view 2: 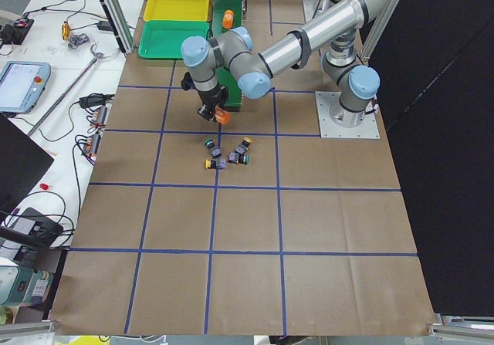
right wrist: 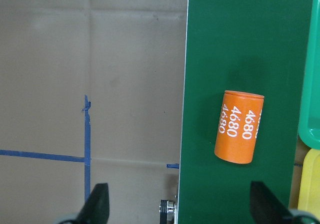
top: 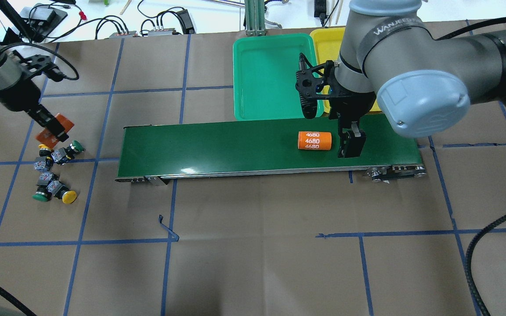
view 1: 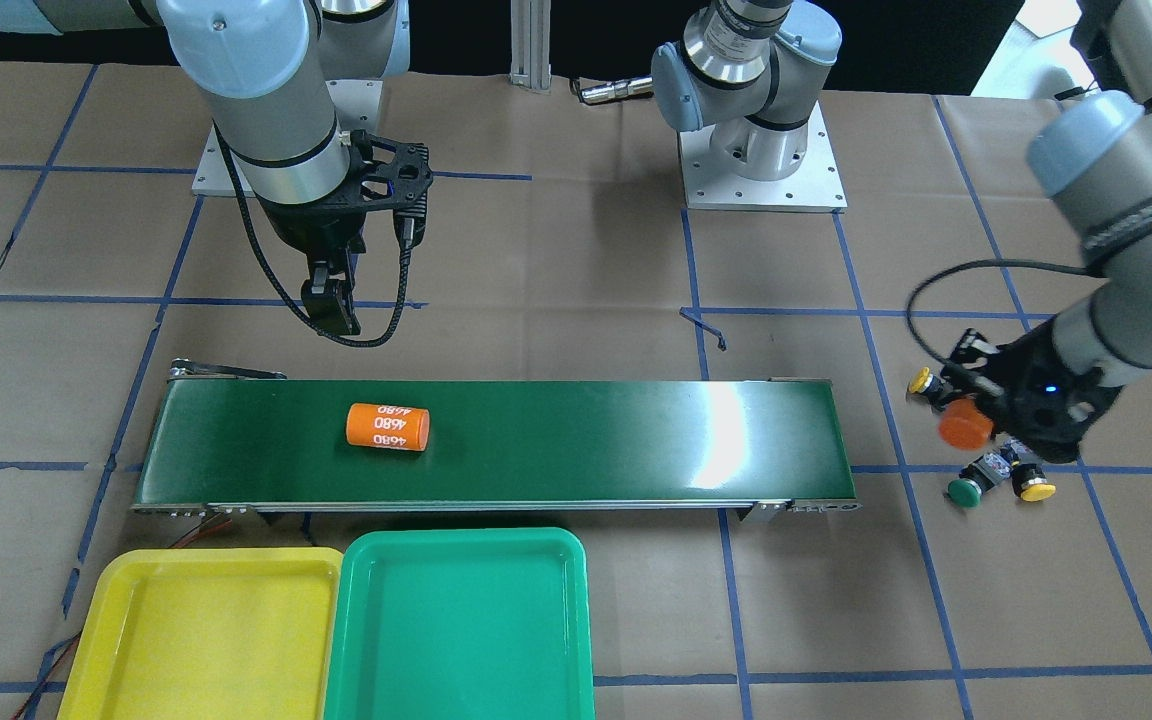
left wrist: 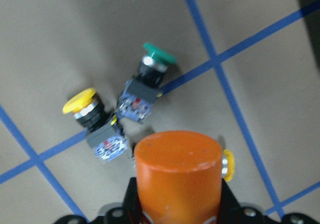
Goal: Sort buttons by color to trays
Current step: 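Place the second orange cylinder on the belt with the left gripper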
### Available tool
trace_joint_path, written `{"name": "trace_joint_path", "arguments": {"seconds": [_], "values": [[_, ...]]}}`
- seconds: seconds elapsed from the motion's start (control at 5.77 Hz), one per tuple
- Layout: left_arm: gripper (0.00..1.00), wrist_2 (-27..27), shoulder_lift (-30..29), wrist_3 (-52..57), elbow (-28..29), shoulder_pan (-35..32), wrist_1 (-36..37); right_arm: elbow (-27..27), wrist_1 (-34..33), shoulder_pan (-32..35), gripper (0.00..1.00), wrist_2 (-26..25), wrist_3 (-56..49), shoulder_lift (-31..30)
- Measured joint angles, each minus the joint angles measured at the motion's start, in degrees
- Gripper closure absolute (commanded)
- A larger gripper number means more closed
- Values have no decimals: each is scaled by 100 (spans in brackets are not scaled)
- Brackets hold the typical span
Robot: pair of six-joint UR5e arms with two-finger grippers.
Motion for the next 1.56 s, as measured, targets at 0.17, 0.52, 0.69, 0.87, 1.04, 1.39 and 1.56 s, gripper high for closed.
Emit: {"name": "trace_joint_path", "arguments": {"seconds": [0.17,0.52,0.69,0.87,1.04,1.39,1.56], "values": [[100,12,-100,410,-39,-724,139,5,12,0,0,-2,1,-3],[99,7,-402,1370,-173,-1544,579,5,11,0,0,-8,2,1],[98,10,-496,1525,-258,-1759,785,4,9,0,0,-8,1,3],[94,18,-554,1567,-315,-1889,860,6,15,0,0,-8,2,4],[91,26,-574,1562,-403,-2012,879,8,20,0,0,-8,2,4],[1,43,-480,1539,-684,-2213,1045,8,22,0,0,-8,2,4],[1,52,-421,1516,-722,-2237,1146,8,22,0,0,-8,2,4]]}}
